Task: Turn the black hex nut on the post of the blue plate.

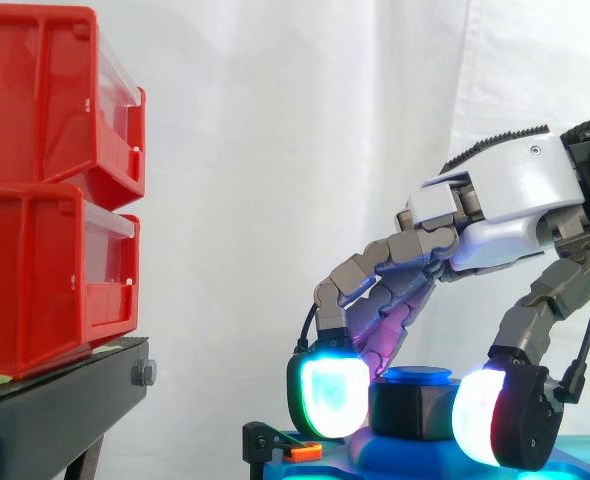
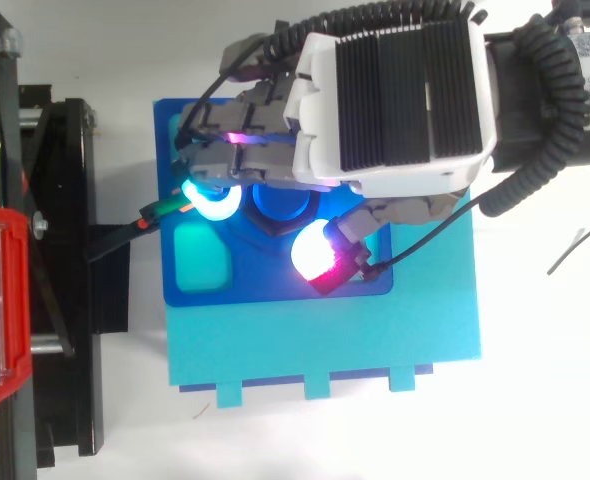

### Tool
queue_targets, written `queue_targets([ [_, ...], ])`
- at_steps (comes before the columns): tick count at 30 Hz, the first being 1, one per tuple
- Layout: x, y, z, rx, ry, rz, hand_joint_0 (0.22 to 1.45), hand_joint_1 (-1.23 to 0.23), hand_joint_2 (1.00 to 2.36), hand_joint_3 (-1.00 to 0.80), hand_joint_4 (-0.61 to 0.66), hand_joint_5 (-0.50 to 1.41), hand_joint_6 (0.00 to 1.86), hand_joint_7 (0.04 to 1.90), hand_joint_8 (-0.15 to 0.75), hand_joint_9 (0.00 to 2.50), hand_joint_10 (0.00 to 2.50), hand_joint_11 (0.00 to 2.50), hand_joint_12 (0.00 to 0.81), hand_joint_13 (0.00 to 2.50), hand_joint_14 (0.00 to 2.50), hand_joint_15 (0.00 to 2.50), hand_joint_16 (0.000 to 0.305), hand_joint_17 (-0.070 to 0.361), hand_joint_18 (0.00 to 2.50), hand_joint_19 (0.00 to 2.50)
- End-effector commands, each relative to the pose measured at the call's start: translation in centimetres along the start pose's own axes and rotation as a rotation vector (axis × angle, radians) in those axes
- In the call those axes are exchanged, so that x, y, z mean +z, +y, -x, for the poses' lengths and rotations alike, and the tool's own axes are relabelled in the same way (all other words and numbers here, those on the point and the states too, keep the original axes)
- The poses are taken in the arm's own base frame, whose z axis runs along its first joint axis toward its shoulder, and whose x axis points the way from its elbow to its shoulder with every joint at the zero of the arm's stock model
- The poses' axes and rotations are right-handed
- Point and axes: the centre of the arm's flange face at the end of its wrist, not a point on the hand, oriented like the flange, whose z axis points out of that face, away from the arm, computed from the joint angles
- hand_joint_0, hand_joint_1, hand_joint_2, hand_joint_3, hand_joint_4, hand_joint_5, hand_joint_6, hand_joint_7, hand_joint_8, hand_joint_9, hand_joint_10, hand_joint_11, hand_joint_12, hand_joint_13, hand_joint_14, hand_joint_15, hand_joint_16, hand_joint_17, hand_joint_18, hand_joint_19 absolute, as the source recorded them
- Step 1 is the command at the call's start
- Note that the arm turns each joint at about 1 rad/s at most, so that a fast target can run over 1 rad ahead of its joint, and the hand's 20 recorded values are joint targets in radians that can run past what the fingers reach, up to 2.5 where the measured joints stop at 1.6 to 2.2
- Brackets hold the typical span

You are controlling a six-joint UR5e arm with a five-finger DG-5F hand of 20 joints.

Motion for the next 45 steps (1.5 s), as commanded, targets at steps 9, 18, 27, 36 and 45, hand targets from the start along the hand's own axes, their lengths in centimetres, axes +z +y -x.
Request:
queue_targets([
  [9, 0.0, 0.0, 0.0, -0.002, -0.002, 0.000, 0.72, -0.87, 1.00, -0.50, 0.22, -0.17, 0.50, 1.15, 0.257, 0.61, 0.01, 0.19, 0.342, 0.78, 0.01, 0.26, 0.035, 0.078, 0.56, 0.16],
  [18, 0.0, 0.0, 0.0, -0.002, -0.003, 0.001, 0.76, -0.85, 1.00, -0.45, 0.22, -0.17, 0.50, 1.14, 0.255, 0.62, 0.01, 0.19, 0.325, 0.81, 0.01, 0.27, 0.031, 0.070, 0.59, 0.15],
  [27, 0.1, 0.0, 0.1, -0.001, -0.006, 0.001, 0.55, -0.83, 1.00, -0.50, 0.24, -0.21, 0.50, 0.97, 0.267, 0.58, 0.01, 0.16, 0.344, 0.76, 0.01, 0.26, 0.034, 0.076, 0.54, 0.18],
  [36, 0.4, 1.4, 2.7, -0.005, -0.037, 0.020, 0.40, -0.75, 1.00, -0.50, 0.20, -0.26, 0.50, 0.73, 0.271, 0.34, 0.00, 0.00, 0.410, 0.48, 0.00, 0.08, 0.057, 0.128, 0.43, 0.15],
  [45, -0.4, 1.8, 3.8, -0.008, -0.014, 0.018, 0.39, -0.71, 1.00, -0.50, 0.19, -0.26, 0.50, 0.70, 0.264, 0.26, 0.00, 0.00, 0.427, 0.39, 0.00, 0.05, 0.061, 0.138, 0.33, 0.13],
])
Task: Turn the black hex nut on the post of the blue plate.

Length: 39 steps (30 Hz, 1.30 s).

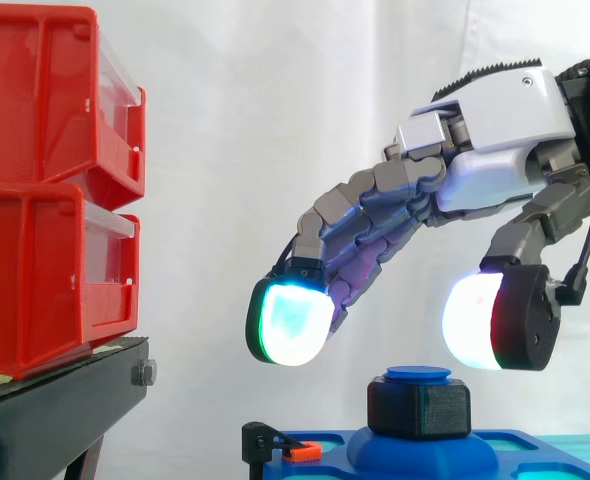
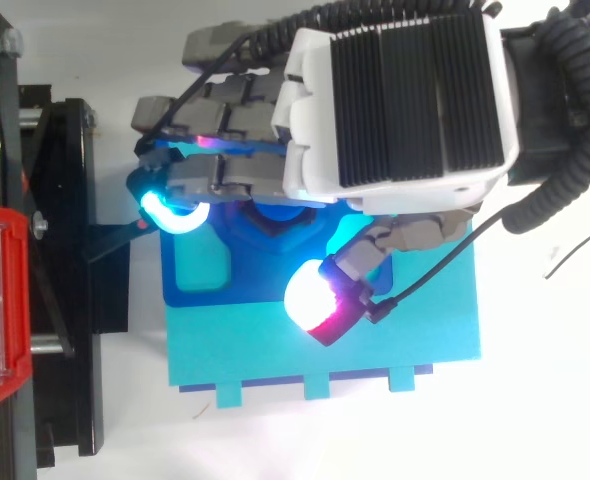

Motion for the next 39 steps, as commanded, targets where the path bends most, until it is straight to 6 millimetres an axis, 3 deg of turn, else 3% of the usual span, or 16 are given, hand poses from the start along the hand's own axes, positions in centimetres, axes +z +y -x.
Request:
queue_targets([
  [1, -0.6, 0.1, 0.4, -0.001, 0.020, -0.004, 0.39, -0.70, 1.00, -0.50, 0.19, -0.26, 0.50, 0.70, 0.264, 0.26, 0.00, 0.00, 0.426, 0.39, 0.00, 0.05, 0.061, 0.138, 0.33, 0.12],
  [11, -5.1, 0.1, 3.5, -0.024, 0.112, -0.046, 0.40, -0.68, 1.00, -0.50, 0.22, -0.25, 0.50, 0.71, 0.274, 0.28, 0.00, 0.00, 0.426, 0.39, 0.00, 0.06, 0.061, 0.137, 0.32, 0.14],
  [12, -6.6, 0.0, 3.5, -0.020, 0.139, -0.060, 0.40, -0.68, 1.00, -0.50, 0.22, -0.25, 0.50, 0.71, 0.274, 0.28, 0.00, 0.00, 0.426, 0.39, 0.00, 0.06, 0.061, 0.137, 0.32, 0.13],
  [13, -6.6, 0.0, 3.5, -0.020, 0.139, -0.060, 0.40, -0.68, 1.00, -0.50, 0.22, -0.25, 0.50, 0.71, 0.274, 0.28, 0.00, 0.00, 0.426, 0.39, 0.00, 0.06, 0.061, 0.137, 0.32, 0.14],
  [16, -9.5, 0.6, 3.2, -0.016, 0.138, -0.076, 0.40, -0.67, 1.00, -0.50, 0.22, -0.25, 0.50, 0.72, 0.278, 0.29, 0.00, 0.00, 0.425, 0.40, 0.00, 0.06, 0.061, 0.136, 0.32, 0.14],
  [19, -11.1, 0.5, 3.1, -0.002, 0.078, -0.108, 0.40, -0.67, 1.00, -0.50, 0.23, -0.24, 0.50, 0.72, 0.278, 0.30, 0.00, 0.00, 0.424, 0.40, 0.00, 0.06, 0.061, 0.136, 0.32, 0.15],
  [21, -14.0, 0.3, 1.8, 0.042, 0.042, -0.136, 0.40, -0.67, 1.00, -0.50, 0.23, -0.24, 0.50, 0.73, 0.280, 0.30, 0.00, 0.00, 0.425, 0.40, 0.00, 0.06, 0.060, 0.136, 0.32, 0.15],
  [22, -14.0, 0.3, 1.8, 0.042, 0.042, -0.136, 0.40, -0.67, 1.00, -0.50, 0.23, -0.24, 0.50, 0.72, 0.280, 0.30, 0.00, 0.00, 0.424, 0.40, 0.00, 0.06, 0.060, 0.135, 0.32, 0.15],
  [25, -16.5, 0.3, 1.1, 0.117, -0.011, -0.148, 0.40, -0.67, 1.00, -0.50, 0.23, -0.24, 0.50, 0.72, 0.283, 0.31, 0.00, 0.00, 0.425, 0.40, 0.00, 0.07, 0.060, 0.135, 0.32, 0.15],
  [39, -17.5, -1.6, 1.0, 0.462, -0.065, -0.225, 0.41, -0.66, 1.00, -0.50, 0.24, -0.23, 0.50, 0.73, 0.283, 0.32, 0.00, 0.00, 0.421, 0.42, 0.00, 0.08, 0.059, 0.133, 0.34, 0.16],
])
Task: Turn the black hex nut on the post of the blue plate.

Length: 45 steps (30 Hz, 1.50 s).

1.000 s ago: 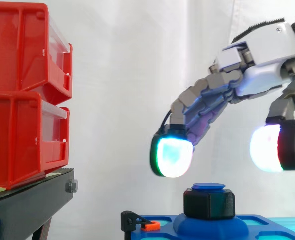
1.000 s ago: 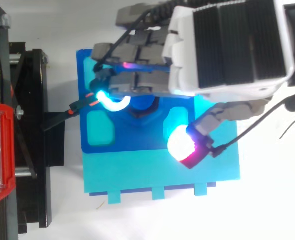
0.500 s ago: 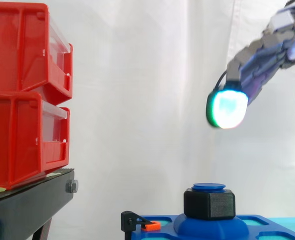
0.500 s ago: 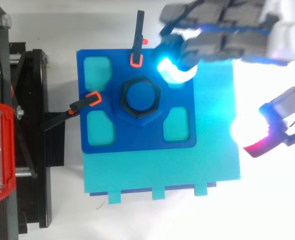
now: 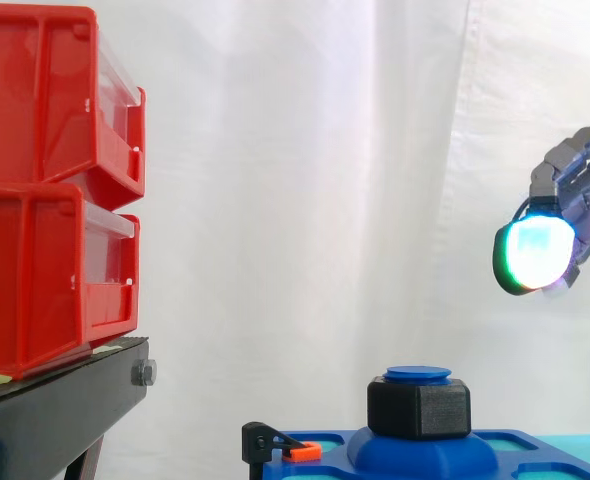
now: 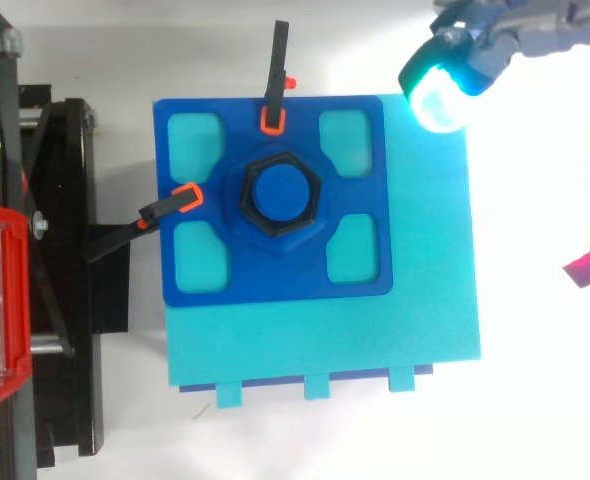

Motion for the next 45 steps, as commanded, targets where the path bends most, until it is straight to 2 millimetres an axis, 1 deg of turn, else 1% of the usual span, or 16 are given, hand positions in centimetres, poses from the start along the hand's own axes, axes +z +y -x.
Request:
queue_targets([
  [1, -0.02, -0.32, 0.02, 0.137, -0.012, -0.022, 0.41, -0.66, 1.00, -0.50, 0.24, -0.23, 0.50, 0.74, 0.283, 0.33, 0.00, 0.00, 0.422, 0.42, 0.00, 0.07, 0.059, 0.133, 0.34, 0.16],
  [4, -0.01, -0.36, 0.04, 0.177, -0.019, -0.032, 0.41, -0.67, 1.00, -0.50, 0.25, -0.23, 0.50, 0.74, 0.285, 0.33, 0.00, 0.00, 0.421, 0.42, 0.00, 0.08, 0.059, 0.133, 0.34, 0.15],
  [20, 0.01, -0.32, 0.04, 0.177, -0.019, -0.029, 0.42, -0.66, 1.00, -0.50, 0.24, -0.23, 0.50, 0.73, 0.285, 0.35, 0.00, 0.00, 0.416, 0.42, 0.00, 0.08, 0.059, 0.133, 0.31, 0.15],
  [23, 0.01, -0.32, 0.04, 0.177, -0.019, -0.029, 0.42, -0.63, 1.00, -0.50, 0.24, -0.23, 0.50, 0.73, 0.288, 0.35, 0.00, 0.00, 0.416, 0.42, 0.00, 0.08, 0.060, 0.136, 0.31, 0.17],
  [24, 0.01, -0.32, 0.04, 0.177, -0.019, -0.029, 0.41, -0.59, 1.00, -0.50, 0.24, -0.23, 0.50, 0.72, 0.293, 0.40, 0.00, 0.00, 0.417, 0.46, 0.00, 0.08, 0.061, 0.138, 0.33, 0.18],
  [28, -0.01, -0.41, 0.08, 0.177, -0.019, -0.030, 0.40, -0.55, 1.00, -0.50, 0.24, -0.23, 0.50, 0.73, 0.301, 0.40, 0.00, 0.00, 0.427, 0.47, 0.00, 0.08, 0.064, 0.144, 0.35, 0.18],
  [35, -0.01, -0.41, 0.08, 0.177, -0.019, -0.030, 0.41, -0.53, 1.00, -0.50, 0.20, -0.23, 0.50, 0.73, 0.285, 0.41, 0.00, 0.00, 0.411, 0.49, 0.00, 0.09, 0.062, 0.139, 0.37, 0.17],
  [37, 0.01, -0.32, 0.04, 0.177, -0.019, -0.029, 0.43, -0.52, 1.00, -0.50, 0.19, -0.23, 0.50, 0.73, 0.271, 0.39, 0.00, 0.00, 0.408, 0.37, 0.00, 0.04, 0.059, 0.133, 0.21, 0.10],
  [38, 0.01, -0.32, 0.04, 0.177, -0.019, -0.029, 0.43, -0.52, 1.00, -0.50, 0.19, -0.23, 0.50, 0.73, 0.268, 0.38, 0.00, 0.00, 0.407, 0.32, 0.00, 0.02, 0.059, 0.132, 0.16, 0.08],
  [39, 0.01, -0.32, 0.04, 0.177, -0.019, -0.029, 0.43, -0.51, 1.00, -0.50, 0.17, -0.23, 0.50, 0.73, 0.247, 0.32, 0.00, 0.00, 0.396, 0.19, 0.00, 0.00, 0.059, 0.133, 0.01, 0.03],
  [40, 0.01, -0.32, 0.04, 0.177, -0.019, -0.029, 0.44, -0.48, 1.00, -0.50, 0.16, -0.24, 0.50, 0.74, 0.235, 0.24, 0.00, 0.00, 0.393, 0.09, 0.00, 0.00, 0.058, 0.130, 0.00, 0.02],
  [42, 0.01, -0.32, 0.04, 0.177, -0.019, -0.029, 0.44, -0.48, 1.00, -0.50, 0.15, -0.25, 0.50, 0.73, 0.230, 0.17, 0.00, 0.00, 0.399, 0.01, 0.00, 0.00, 0.060, 0.135, 0.00, 0.00],
  [44, 0.01, -0.32, 0.04, 0.177, -0.019, -0.029, 0.44, -0.47, 1.00, -0.50, 0.15, -0.25, 0.50, 0.73, 0.238, 0.14, 0.00, 0.00, 0.402, 0.00, 0.00, 0.00, 0.061, 0.138, 0.00, 0.00],
  [45, 0.01, -0.32, 0.04, 0.177, -0.019, -0.029, 0.43, -0.43, 1.00, -0.50, 0.16, -0.26, 0.50, 0.75, 0.243, 0.07, 0.00, 0.00, 0.405, 0.00, 0.00, 0.00, 0.063, 0.142, 0.00, 0.00],
])
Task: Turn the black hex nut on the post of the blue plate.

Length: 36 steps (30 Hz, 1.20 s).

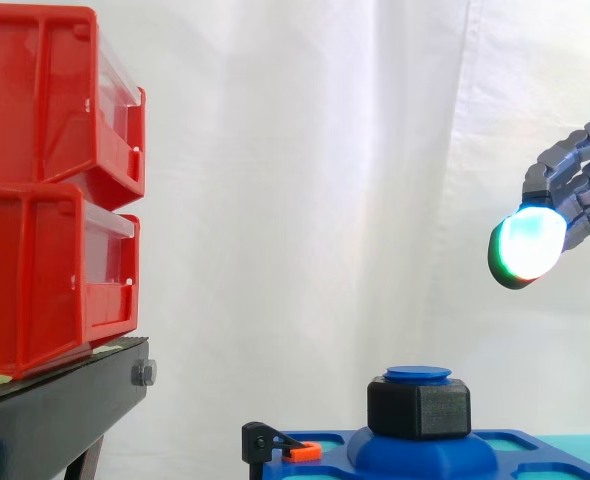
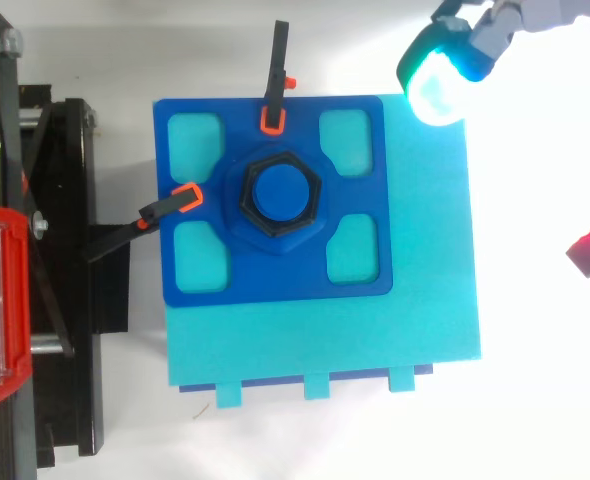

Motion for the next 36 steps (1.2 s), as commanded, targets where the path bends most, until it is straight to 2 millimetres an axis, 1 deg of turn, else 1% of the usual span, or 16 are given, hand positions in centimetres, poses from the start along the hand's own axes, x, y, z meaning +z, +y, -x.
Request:
queue_targets([
  [1, 0.00, 0.00, -0.01, 0.000, 0.000, 0.000, 0.43, -0.42, 1.00, -0.50, 0.15, -0.26, 0.50, 0.74, 0.239, 0.05, 0.00, 0.00, 0.401, 0.00, 0.00, 0.00, 0.064, 0.144, 0.00, 0.02],
  [2, -0.06, -0.03, 0.11, 0.000, -0.002, 0.000, 0.43, -0.42, 1.00, -0.50, 0.13, -0.26, 0.50, 0.74, 0.218, 0.02, 0.00, 0.00, 0.382, 0.00, 0.00, 0.00, 0.064, 0.143, 0.00, 0.03],
  [6, 0.00, 0.00, -0.01, 0.000, 0.000, 0.000, 0.42, -0.42, 1.00, -0.50, 0.11, -0.27, 0.50, 0.71, 0.194, 0.00, 0.00, 0.00, 0.374, 0.00, 0.00, 0.00, 0.063, 0.142, 0.00, 0.02],
  [10, 0.00, 0.00, -0.01, 0.000, 0.000, 0.000, 0.41, -0.41, 1.00, -0.50, 0.11, -0.27, 0.50, 0.71, 0.188, 0.00, 0.00, 0.00, 0.371, 0.00, 0.00, 0.00, 0.063, 0.142, 0.00, 0.02],
  [11, 0.00, 0.00, -0.01, 0.000, 0.000, 0.000, 0.41, -0.40, 1.00, -0.50, 0.12, -0.27, 0.50, 0.71, 0.199, 0.00, 0.00, 0.00, 0.384, 0.00, 0.00, 0.00, 0.065, 0.145, 0.00, 0.02],
  [14, 0.00, 0.00, -0.01, 0.000, 0.000, 0.000, 0.42, -0.41, 1.00, -0.50, 0.13, -0.26, 0.50, 0.71, 0.197, 0.00, 0.00, 0.00, 0.384, 0.00, 0.00, 0.00, 0.063, 0.143, 0.00, 0.03],
  [18, 0.00, 0.00, -0.01, 0.000, 0.000, 0.000, 0.43, -0.40, 1.00, -0.50, 0.12, -0.26, 0.50, 0.69, 0.183, 0.00, 0.00, 0.00, 0.368, 0.00, 0.00, 0.00, 0.060, 0.136, 0.00, 0.01],
  [21, -0.01, -0.07, 0.05, 0.000, -0.001, -0.001, 0.43, -0.39, 1.00, -0.50, 0.12, -0.26, 0.50, 0.67, 0.191, 0.00, 0.00, 0.00, 0.373, 0.00, 0.00, 0.00, 0.062, 0.139, 0.00, 0.01],
  [25, 0.04, 0.29, -0.22, -0.001, 0.004, 0.005, 0.45, -0.42, 1.00, -0.50, 0.14, -0.25, 0.50, 0.66, 0.177, 0.00, 0.00, 0.00, 0.362, 0.00, 0.00, 0.00, 0.057, 0.128, 0.00, 0.01],
  [30, 0.04, 0.29, -0.22, -0.001, 0.004, 0.005, 0.45, -0.42, 1.00, -0.50, 0.10, -0.25, 0.50, 0.64, 0.181, 0.00, 0.00, 0.00, 0.365, 0.00, 0.00, 0.00, 0.057, 0.129, 0.00, 0.00],
  [34, 0.04, 0.29, -0.22, -0.001, 0.004, 0.005, 0.45, -0.42, 1.00, -0.50, 0.10, -0.25, 0.50, 0.69, 0.176, 0.00, 0.00, 0.00, 0.363, 0.00, 0.00, 0.00, 0.057, 0.129, 0.00, 0.00],
  [36, 0.03, 0.22, -0.17, -0.001, 0.003, 0.004, 0.45, -0.42, 1.00, -0.50, 0.09, -0.25, 0.50, 0.64, 0.176, 0.00, 0.00, 0.00, 0.363, 0.00, 0.00, 0.00, 0.058, 0.129, 0.00, 0.00],
])
